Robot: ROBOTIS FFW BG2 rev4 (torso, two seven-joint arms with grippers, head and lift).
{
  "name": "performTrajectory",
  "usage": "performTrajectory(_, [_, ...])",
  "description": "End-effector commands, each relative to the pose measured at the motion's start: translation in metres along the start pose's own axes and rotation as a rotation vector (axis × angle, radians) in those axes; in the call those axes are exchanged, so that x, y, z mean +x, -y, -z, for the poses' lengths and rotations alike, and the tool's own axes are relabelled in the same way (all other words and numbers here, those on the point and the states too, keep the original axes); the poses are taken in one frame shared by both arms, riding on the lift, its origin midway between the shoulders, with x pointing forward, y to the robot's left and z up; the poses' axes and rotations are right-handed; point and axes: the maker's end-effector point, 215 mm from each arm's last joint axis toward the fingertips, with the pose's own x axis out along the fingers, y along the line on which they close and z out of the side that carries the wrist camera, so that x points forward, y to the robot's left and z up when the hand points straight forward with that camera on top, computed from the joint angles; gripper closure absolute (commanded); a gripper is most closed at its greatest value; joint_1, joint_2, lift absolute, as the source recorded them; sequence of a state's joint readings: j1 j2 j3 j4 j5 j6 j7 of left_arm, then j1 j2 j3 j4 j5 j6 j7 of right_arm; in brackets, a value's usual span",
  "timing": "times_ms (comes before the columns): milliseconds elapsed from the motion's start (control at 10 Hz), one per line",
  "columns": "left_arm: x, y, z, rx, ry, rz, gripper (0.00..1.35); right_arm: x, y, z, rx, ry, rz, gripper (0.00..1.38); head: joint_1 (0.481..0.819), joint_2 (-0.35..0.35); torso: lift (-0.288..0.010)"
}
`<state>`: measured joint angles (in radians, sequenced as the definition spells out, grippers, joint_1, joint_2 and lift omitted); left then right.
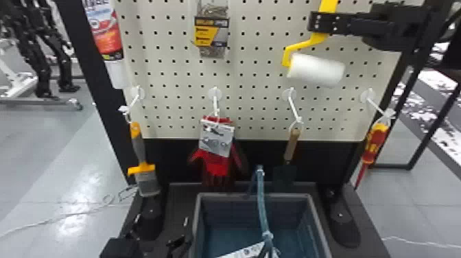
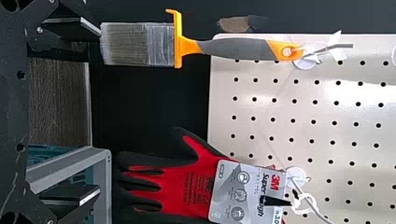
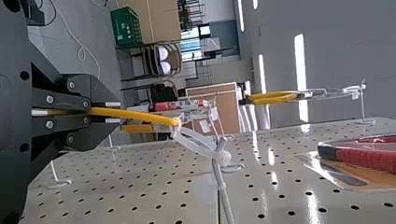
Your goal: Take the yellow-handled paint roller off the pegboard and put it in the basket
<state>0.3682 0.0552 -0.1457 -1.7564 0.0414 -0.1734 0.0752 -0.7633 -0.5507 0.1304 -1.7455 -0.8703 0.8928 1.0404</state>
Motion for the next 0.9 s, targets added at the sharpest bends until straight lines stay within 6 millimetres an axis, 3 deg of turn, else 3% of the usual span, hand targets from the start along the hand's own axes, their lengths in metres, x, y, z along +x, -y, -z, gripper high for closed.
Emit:
performTrajectory(0, [0.0, 0.0, 0.0, 0.0, 0.002, 0.0, 0.13, 0.0, -0.002, -0.001, -0.002, 0.003, -0.005, 1.28, 0.549, 0.0, -0.1])
performTrajectory(300, [-0.003, -0.002, 0.002, -0.001, -0.003, -0.003, 0.13, -0.002, -0.017, -0.027, -0.079, 0.02, -0.007, 1.28, 0.549, 0.0, -0.1])
performTrajectory(600, [-0.004, -0.005, 0.002, 0.003, -0.002, -0.006, 0.13, -0.021, -0.026, -0.075, -0.197, 0.043, 0.041, 1.28, 0.549, 0.0, -0.1])
performTrajectory(700, [-0.004, -0.006, 0.001, 0.003, 0.0, -0.008, 0.13, -0.022, -0.024, -0.063, -0.171, 0.034, 0.044, 1.28, 0.549, 0.0, -0.1])
performTrajectory(800, [-0.005, -0.007, 0.002, 0.002, 0.0, -0.01, 0.13, -0.021, -0.02, -0.036, -0.107, 0.031, 0.043, 1.28, 0.549, 0.0, -0.1])
